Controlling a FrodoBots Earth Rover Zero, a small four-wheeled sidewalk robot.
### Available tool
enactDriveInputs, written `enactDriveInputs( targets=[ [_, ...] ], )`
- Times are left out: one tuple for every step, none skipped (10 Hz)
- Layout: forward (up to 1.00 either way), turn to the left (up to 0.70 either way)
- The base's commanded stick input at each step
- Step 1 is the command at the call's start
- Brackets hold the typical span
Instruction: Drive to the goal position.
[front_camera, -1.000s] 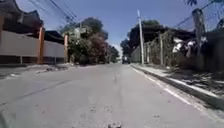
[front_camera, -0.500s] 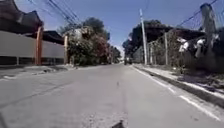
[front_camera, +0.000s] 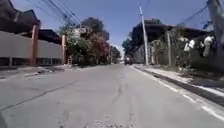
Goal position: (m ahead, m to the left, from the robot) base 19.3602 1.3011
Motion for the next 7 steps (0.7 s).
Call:
enactDriveInputs(
  targets=[
    [1.00, -0.40],
    [1.00, -0.28],
    [1.00, 0.00],
    [1.00, 0.00],
    [1.00, 0.00],
    [1.00, 0.00],
    [1.00, 0.00]
  ],
)
